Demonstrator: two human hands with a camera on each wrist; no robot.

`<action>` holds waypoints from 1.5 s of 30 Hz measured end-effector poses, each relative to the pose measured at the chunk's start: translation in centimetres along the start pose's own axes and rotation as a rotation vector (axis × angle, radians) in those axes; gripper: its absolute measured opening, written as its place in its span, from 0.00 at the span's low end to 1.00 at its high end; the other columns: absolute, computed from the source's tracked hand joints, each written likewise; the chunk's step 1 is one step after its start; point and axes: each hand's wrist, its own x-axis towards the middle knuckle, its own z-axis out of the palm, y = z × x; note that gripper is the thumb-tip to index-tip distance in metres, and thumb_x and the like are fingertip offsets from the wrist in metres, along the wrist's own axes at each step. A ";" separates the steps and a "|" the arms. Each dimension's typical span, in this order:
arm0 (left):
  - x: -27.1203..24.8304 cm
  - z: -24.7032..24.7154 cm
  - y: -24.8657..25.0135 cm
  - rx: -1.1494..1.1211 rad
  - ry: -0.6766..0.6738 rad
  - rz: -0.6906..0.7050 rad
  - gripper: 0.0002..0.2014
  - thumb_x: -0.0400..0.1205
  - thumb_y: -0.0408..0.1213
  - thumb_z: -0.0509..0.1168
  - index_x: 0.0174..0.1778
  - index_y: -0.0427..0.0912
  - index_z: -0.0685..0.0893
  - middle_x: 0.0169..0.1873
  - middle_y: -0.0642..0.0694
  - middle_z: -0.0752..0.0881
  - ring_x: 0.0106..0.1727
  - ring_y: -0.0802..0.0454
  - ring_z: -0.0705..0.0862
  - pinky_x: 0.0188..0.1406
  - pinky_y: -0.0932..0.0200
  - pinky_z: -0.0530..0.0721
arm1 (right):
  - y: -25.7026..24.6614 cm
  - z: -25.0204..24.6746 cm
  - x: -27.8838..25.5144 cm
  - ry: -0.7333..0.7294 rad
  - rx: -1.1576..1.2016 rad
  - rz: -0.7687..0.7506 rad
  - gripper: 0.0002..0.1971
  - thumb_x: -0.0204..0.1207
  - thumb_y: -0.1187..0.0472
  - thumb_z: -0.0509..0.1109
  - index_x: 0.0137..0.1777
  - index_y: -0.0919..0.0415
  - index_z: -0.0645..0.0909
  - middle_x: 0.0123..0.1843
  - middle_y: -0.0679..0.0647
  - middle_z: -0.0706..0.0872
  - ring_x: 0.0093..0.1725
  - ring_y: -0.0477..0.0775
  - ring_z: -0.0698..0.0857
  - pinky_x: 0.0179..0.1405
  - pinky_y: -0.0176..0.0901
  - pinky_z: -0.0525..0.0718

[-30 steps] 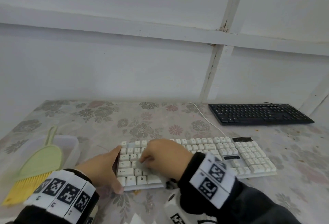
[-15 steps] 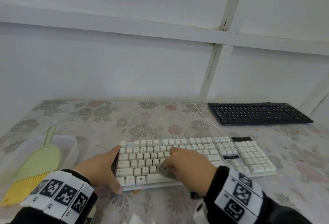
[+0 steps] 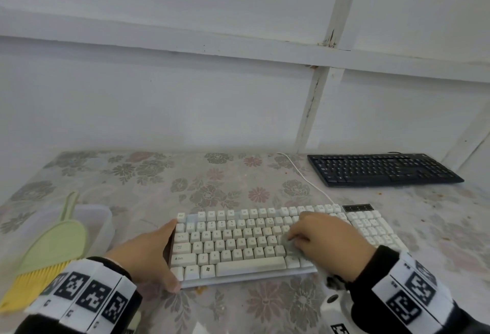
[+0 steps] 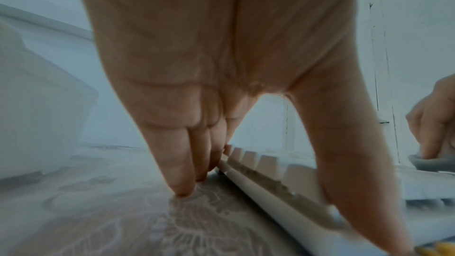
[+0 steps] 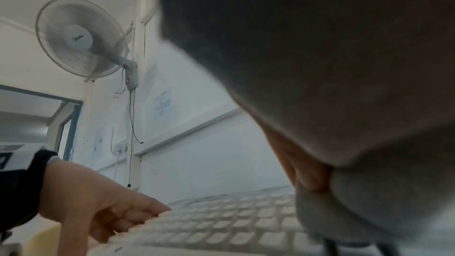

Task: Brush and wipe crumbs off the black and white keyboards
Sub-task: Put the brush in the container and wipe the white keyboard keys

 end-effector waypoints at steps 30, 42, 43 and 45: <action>-0.1 0.0 0.2 -0.003 -0.012 -0.021 0.62 0.54 0.49 0.77 0.80 0.53 0.47 0.62 0.60 0.78 0.60 0.60 0.79 0.63 0.61 0.78 | 6.6 -0.4 -1.7 -0.205 -0.312 0.183 0.11 0.82 0.58 0.59 0.55 0.47 0.83 0.40 0.44 0.65 0.33 0.45 0.71 0.26 0.35 0.61; -0.3 -0.1 0.6 -0.019 -0.013 -0.006 0.58 0.57 0.46 0.78 0.79 0.56 0.48 0.60 0.62 0.79 0.59 0.61 0.79 0.64 0.62 0.77 | 6.7 -1.5 -0.3 -0.265 -0.526 0.273 0.16 0.81 0.65 0.58 0.30 0.56 0.67 0.46 0.50 0.77 0.33 0.52 0.74 0.28 0.37 0.68; -0.4 -0.1 0.6 -0.015 -0.010 -0.005 0.58 0.57 0.46 0.77 0.79 0.57 0.49 0.59 0.62 0.79 0.59 0.61 0.79 0.63 0.62 0.78 | 7.3 -1.8 -0.5 -0.240 -0.509 0.283 0.15 0.82 0.63 0.58 0.31 0.56 0.69 0.48 0.50 0.78 0.36 0.54 0.76 0.28 0.35 0.67; -0.4 -0.1 0.7 -0.006 -0.007 -0.005 0.57 0.58 0.46 0.77 0.79 0.57 0.49 0.58 0.62 0.79 0.58 0.61 0.79 0.63 0.62 0.78 | 8.1 -2.3 -1.2 -0.188 -0.440 0.285 0.13 0.82 0.58 0.58 0.37 0.55 0.78 0.45 0.46 0.76 0.39 0.52 0.78 0.28 0.33 0.67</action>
